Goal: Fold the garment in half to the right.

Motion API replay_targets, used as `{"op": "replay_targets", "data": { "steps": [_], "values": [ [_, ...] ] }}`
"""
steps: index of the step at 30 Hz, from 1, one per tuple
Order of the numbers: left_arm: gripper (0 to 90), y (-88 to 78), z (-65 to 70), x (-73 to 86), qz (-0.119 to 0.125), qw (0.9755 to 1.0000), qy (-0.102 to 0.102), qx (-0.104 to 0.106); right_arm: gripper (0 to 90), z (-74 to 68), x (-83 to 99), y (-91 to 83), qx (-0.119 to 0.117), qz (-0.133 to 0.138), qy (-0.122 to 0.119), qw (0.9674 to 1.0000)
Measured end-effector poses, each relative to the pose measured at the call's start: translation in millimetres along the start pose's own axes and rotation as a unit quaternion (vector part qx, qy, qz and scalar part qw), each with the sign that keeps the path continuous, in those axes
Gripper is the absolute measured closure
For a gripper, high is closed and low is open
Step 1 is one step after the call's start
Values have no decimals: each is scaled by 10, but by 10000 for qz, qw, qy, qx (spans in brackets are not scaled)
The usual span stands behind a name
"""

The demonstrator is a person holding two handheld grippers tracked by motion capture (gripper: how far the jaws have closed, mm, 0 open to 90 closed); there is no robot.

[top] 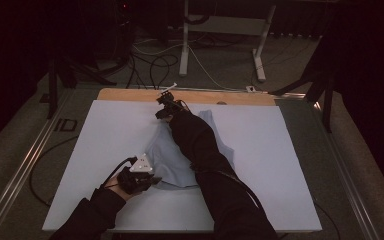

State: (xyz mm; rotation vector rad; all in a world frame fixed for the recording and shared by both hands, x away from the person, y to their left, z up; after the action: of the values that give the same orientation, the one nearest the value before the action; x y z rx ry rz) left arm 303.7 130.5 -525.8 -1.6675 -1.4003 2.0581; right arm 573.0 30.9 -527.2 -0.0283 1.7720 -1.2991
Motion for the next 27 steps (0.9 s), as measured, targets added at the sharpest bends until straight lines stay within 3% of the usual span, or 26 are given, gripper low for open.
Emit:
{"op": "replay_targets", "data": {
  "steps": [5,10,14,18,27],
  "values": [
    [870,0,-2,3,1,10000,-1,9,580,-4,15,77,187,-184,-160,9995],
    [871,-1,-1,3,5,10000,0,3,749,-18,35,113,188,-337,-324,9987],
    [871,-3,2,-1,4,10000,-13,-7,835,-38,33,106,197,-410,-575,9973],
    [872,0,0,-1,6,10000,-31,-8,861,-23,30,76,177,-478,-615,9968],
    [874,-6,18,-12,-25,10000,42,-29,869,-23,-19,-42,44,-310,-673,9972]
  ]
}}
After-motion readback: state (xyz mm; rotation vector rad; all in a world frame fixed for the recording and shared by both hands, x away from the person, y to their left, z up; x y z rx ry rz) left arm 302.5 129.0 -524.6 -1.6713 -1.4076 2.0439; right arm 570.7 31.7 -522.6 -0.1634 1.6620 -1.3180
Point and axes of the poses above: each handheld gripper's, and its own axes: y roughly forward along the jaws, x roughly out of its underside, z roughly to its right, the point moved 3 cm from there along y, roughly forward along the jaws, and after that the axes turned 5 degrees about -x, right-handed, at the moved point
